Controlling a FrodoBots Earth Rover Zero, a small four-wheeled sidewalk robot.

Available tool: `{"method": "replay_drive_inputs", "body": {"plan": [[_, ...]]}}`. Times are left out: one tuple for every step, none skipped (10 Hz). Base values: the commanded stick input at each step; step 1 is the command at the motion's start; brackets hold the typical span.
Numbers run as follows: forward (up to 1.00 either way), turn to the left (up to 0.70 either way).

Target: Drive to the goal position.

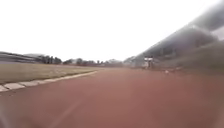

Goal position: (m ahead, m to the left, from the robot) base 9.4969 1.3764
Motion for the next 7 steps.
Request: {"method": "replay_drive_inputs", "body": {"plan": [[1.0,0.0],[1.0,0.0],[1.0,0.0],[1.0,0.0],[1.0,0.0],[1.0,0.0],[1.0,-0.05]]}}
